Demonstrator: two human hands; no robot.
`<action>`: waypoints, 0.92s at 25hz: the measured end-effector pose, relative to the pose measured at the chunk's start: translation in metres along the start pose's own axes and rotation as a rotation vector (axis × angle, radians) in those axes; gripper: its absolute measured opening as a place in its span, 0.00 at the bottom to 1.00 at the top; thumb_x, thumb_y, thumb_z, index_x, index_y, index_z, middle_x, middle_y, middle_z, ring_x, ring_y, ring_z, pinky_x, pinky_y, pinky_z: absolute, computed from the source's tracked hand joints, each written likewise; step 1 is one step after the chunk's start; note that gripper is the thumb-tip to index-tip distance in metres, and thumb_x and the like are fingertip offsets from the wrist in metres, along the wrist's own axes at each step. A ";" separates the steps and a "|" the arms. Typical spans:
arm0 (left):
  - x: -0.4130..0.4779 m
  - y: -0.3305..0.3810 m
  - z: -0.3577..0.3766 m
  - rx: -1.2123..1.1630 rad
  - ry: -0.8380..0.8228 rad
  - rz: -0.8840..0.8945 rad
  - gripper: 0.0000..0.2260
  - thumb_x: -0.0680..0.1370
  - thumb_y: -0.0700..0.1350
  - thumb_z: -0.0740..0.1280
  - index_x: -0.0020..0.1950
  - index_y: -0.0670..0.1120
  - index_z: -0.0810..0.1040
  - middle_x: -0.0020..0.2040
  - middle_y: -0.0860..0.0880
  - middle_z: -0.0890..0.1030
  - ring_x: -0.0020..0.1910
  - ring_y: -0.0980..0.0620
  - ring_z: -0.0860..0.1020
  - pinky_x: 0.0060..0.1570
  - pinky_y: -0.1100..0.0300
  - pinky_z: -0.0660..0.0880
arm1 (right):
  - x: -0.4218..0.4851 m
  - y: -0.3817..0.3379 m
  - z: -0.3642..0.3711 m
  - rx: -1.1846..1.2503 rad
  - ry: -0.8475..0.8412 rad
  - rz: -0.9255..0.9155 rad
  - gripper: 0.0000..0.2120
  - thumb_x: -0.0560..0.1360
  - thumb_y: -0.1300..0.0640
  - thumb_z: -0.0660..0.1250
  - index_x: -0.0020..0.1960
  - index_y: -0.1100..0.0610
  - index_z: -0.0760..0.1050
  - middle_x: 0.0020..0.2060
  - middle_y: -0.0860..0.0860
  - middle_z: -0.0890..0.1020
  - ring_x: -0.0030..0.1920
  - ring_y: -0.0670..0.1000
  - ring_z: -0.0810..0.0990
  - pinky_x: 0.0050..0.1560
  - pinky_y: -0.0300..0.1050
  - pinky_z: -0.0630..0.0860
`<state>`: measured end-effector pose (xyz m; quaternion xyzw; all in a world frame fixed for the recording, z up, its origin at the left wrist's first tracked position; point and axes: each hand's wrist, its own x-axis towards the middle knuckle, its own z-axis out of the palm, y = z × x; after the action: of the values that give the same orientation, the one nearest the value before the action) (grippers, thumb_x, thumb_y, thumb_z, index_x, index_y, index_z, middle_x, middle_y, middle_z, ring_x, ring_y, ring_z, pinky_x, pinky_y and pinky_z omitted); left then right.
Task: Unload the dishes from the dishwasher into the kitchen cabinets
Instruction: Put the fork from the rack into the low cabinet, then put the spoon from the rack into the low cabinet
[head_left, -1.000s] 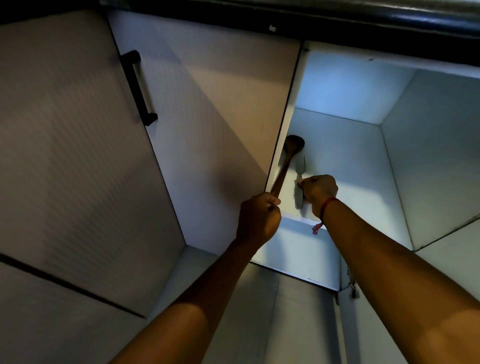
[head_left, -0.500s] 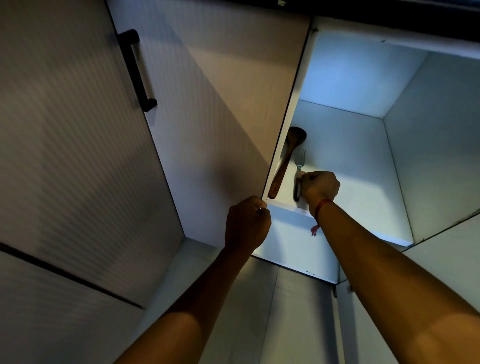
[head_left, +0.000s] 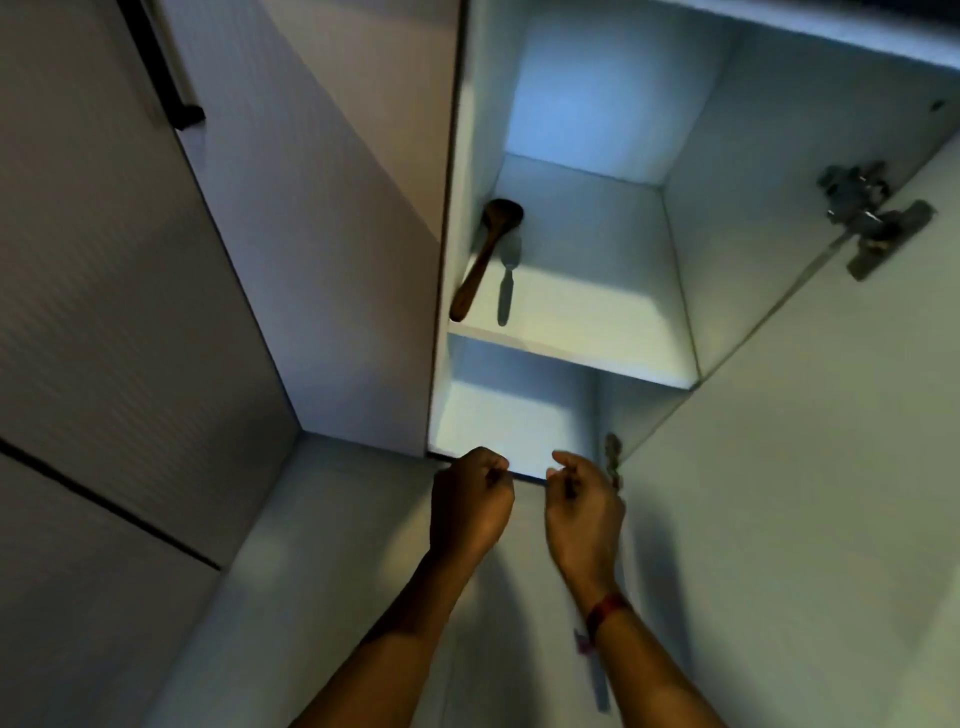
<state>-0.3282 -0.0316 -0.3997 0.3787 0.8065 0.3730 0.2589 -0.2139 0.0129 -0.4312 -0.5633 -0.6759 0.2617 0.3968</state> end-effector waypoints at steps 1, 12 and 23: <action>-0.018 -0.002 0.013 -0.022 -0.010 -0.030 0.08 0.77 0.43 0.63 0.48 0.47 0.82 0.49 0.50 0.84 0.47 0.51 0.80 0.45 0.65 0.71 | -0.023 0.014 -0.011 -0.017 -0.019 0.010 0.09 0.75 0.63 0.68 0.53 0.56 0.81 0.45 0.52 0.84 0.43 0.50 0.82 0.46 0.30 0.73; -0.267 -0.009 0.107 -0.273 0.094 -0.015 0.05 0.76 0.40 0.65 0.49 0.49 0.76 0.34 0.54 0.77 0.33 0.55 0.75 0.32 0.66 0.67 | -0.227 0.098 -0.188 -0.119 -0.083 -0.118 0.10 0.78 0.61 0.64 0.57 0.55 0.79 0.40 0.50 0.83 0.37 0.42 0.78 0.44 0.38 0.79; -0.433 0.035 0.175 -0.180 -0.253 0.372 0.04 0.74 0.41 0.67 0.44 0.49 0.80 0.38 0.54 0.82 0.37 0.56 0.79 0.39 0.61 0.76 | -0.328 0.150 -0.349 -0.230 0.183 -0.059 0.09 0.75 0.62 0.67 0.52 0.53 0.81 0.33 0.47 0.83 0.32 0.46 0.78 0.34 0.39 0.73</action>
<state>0.0598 -0.2937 -0.4155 0.5397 0.6475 0.4344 0.3173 0.1761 -0.3032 -0.4387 -0.6064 -0.6787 0.1183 0.3970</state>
